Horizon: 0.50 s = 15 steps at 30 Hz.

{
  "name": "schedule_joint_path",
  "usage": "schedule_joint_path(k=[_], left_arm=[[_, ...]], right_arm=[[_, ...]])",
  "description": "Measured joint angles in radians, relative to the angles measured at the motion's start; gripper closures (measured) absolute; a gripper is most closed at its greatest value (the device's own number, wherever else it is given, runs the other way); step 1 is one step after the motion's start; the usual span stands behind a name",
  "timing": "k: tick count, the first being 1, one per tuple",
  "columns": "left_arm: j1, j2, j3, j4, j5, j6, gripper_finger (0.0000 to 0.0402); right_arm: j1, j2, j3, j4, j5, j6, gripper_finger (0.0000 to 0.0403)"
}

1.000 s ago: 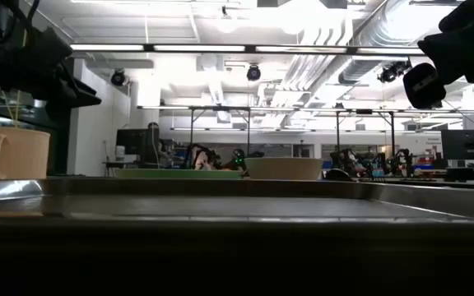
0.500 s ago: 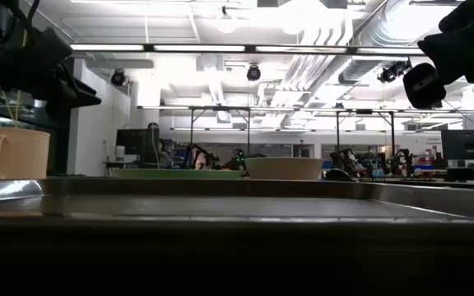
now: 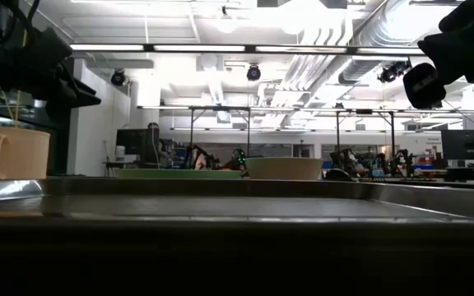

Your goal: Set up tray

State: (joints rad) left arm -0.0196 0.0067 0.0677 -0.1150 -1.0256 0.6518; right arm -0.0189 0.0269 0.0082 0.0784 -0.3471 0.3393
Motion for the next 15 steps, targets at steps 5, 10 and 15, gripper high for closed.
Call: schedule_joint_path(k=[5,10,15], left_arm=[[0.0,0.0,0.0,0.0,0.001,0.0,0.0227],[0.0,0.0,0.0,0.006,0.055,-0.014,0.0227],[0.0,0.0,0.0,0.042,0.234,-0.117,0.0227]], right_arm=[[0.0,0.0,0.0,0.0,0.0,0.0,0.0402],[0.0,0.0,0.0,0.0,0.023,-0.035,0.0402],[0.0,0.0,0.0,0.045,0.162,-0.093,0.0402]])
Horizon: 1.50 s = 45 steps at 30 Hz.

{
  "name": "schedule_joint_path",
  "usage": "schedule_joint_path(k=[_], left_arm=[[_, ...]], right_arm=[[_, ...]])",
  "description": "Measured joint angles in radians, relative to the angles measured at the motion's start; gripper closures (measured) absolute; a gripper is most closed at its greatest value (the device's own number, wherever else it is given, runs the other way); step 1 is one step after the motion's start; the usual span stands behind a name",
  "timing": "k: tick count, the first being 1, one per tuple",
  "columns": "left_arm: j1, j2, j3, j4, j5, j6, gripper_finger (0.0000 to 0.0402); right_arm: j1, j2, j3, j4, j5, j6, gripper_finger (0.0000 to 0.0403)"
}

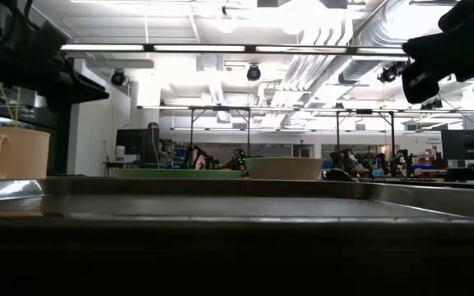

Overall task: Set up tray
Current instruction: Put the orange mug on the black serving tray

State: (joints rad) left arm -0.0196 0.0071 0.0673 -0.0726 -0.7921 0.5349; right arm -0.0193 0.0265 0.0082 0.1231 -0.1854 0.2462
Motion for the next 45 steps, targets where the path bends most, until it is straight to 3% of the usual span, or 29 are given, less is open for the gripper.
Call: schedule_joint_path(k=[5,9,13,18,26,32,37,41,45], left_arm=[[0.0,0.0,0.0,0.082,0.152,-0.02,0.0227],[0.0,0.0,0.0,0.159,0.238,-0.046,0.0227],[0.0,0.0,0.0,0.198,0.302,-0.072,0.0227],[0.0,0.0,0.0,0.204,0.262,-0.169,0.0227],[0.0,0.0,0.0,0.203,0.264,-0.178,0.0227],[0.0,0.0,0.0,0.202,0.323,-0.229,0.0227],[0.0,0.0,0.0,0.201,0.418,-0.286,0.0227],[0.0,0.0,0.0,0.191,0.507,-0.331,0.0227],[0.0,0.0,0.0,0.167,0.556,-0.363,0.0227]], right_arm=[[0.0,0.0,0.0,0.046,0.189,0.015,0.0402],[0.0,0.0,0.0,0.091,0.381,0.136,0.0402],[0.0,0.0,0.0,0.111,0.456,0.166,0.0402],[0.0,0.0,0.0,0.17,0.464,0.174,0.0402],[0.0,0.0,0.0,0.255,0.474,0.167,0.0402],[0.0,0.0,0.002,0.343,0.459,0.165,0.0402],[0.0,0.0,0.043,0.345,0.351,0.136,0.0402],[0.0,0.003,0.123,0.26,0.283,0.113,0.0402],[0.0,0.039,0.271,0.018,0.267,0.143,0.0402]])
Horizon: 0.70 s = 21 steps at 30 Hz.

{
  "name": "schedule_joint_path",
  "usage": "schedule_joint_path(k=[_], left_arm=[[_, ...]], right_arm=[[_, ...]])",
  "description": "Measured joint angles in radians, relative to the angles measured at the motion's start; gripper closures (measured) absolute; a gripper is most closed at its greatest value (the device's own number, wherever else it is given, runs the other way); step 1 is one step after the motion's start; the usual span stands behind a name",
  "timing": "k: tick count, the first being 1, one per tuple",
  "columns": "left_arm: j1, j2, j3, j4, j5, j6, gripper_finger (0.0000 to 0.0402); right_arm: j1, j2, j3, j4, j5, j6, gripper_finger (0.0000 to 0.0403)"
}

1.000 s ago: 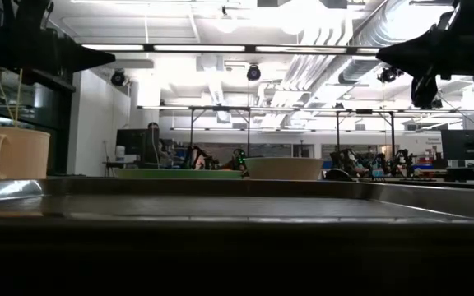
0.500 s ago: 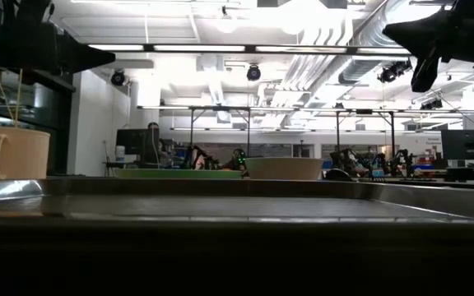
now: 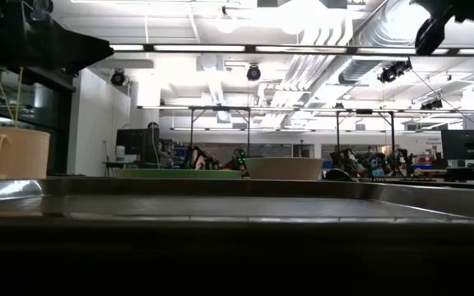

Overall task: Set up tray
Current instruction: Put the orange mug on the black serving tray

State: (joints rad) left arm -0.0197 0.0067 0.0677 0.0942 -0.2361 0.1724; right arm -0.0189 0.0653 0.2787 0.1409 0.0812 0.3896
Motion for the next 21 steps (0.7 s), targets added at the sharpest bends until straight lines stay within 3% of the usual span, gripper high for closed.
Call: schedule_joint_path(k=[4,13,21], left_arm=[[0.0,0.0,0.0,0.0,0.01,-0.004,0.0227],[0.0,0.0,0.0,-0.039,0.01,-0.013,0.0227],[0.0,0.0,0.0,-0.045,0.009,-0.024,0.0227]], right_arm=[[0.0,0.079,0.151,-0.195,-0.021,0.035,0.0402],[0.0,0.295,0.431,-0.455,-0.125,0.114,0.0402],[0.0,0.475,0.575,-0.571,-0.14,0.135,0.0402]])
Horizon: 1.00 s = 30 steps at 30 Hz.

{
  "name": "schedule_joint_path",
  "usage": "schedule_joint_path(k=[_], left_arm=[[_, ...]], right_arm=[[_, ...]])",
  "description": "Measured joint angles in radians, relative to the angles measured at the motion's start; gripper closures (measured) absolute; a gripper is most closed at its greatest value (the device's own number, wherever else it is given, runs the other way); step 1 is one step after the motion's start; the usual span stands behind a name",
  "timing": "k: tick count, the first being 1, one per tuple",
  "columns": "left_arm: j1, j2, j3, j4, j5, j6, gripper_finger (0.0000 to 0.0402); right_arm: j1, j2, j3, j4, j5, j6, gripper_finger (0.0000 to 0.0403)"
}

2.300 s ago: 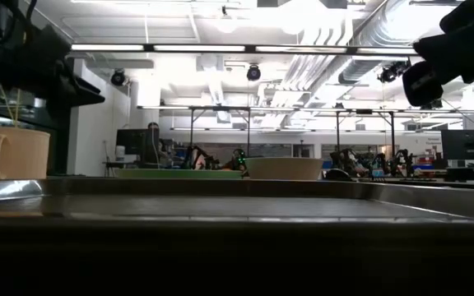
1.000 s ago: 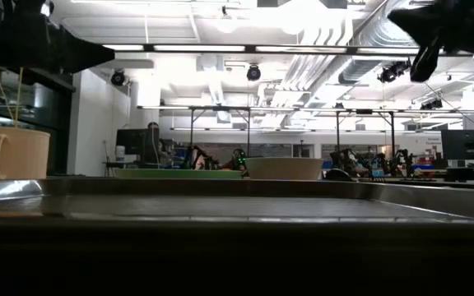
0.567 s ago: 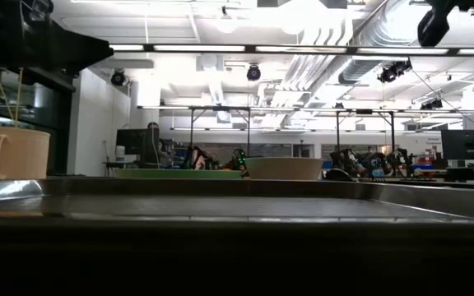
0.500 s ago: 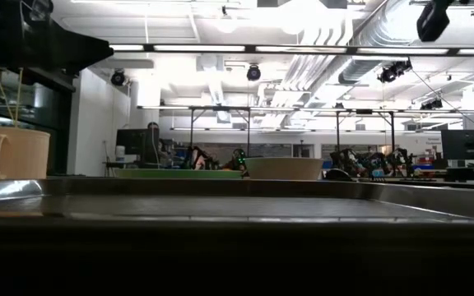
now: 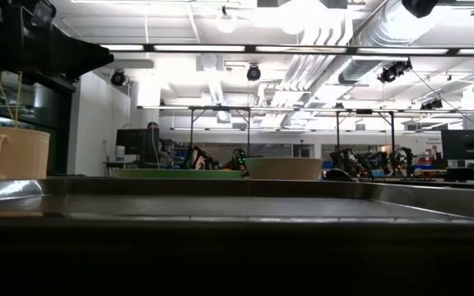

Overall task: Set up tray
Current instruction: Put the orange mug on the black serving tray

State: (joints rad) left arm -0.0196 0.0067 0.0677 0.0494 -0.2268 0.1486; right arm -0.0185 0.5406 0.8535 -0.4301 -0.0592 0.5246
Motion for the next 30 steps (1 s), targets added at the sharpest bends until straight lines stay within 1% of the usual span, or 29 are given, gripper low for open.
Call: schedule_joint_path(k=[9,15,18,20,23,27,30], left_arm=[[0.0,0.0,0.0,0.0,0.0,0.0,0.0227],[0.0,0.0,0.0,0.0,0.001,-0.001,0.0227],[0.0,0.0,0.011,-0.014,0.029,-0.015,0.0227],[0.0,0.0,0.047,-0.068,0.068,-0.03,0.0227],[0.0,0.0,0.134,-0.209,0.112,-0.045,0.0227],[0.0,0.016,0.295,-0.414,0.129,-0.049,0.0227],[0.0,0.051,0.42,-0.572,0.129,-0.044,0.0227]], right_arm=[[0.0,0.19,0.095,-0.028,-0.003,-0.006,0.0402],[0.0,0.285,0.139,-0.037,-0.002,-0.01,0.0402],[0.0,0.324,0.151,-0.036,-0.007,-0.041,0.0402],[0.0,0.343,0.157,-0.036,-0.008,-0.059,0.0402],[0.0,0.357,0.159,-0.019,-0.007,-0.084,0.0402],[0.0,0.358,0.159,-0.014,0.002,-0.088,0.0402],[0.0,0.358,0.159,-0.013,0.007,-0.088,0.0402]])
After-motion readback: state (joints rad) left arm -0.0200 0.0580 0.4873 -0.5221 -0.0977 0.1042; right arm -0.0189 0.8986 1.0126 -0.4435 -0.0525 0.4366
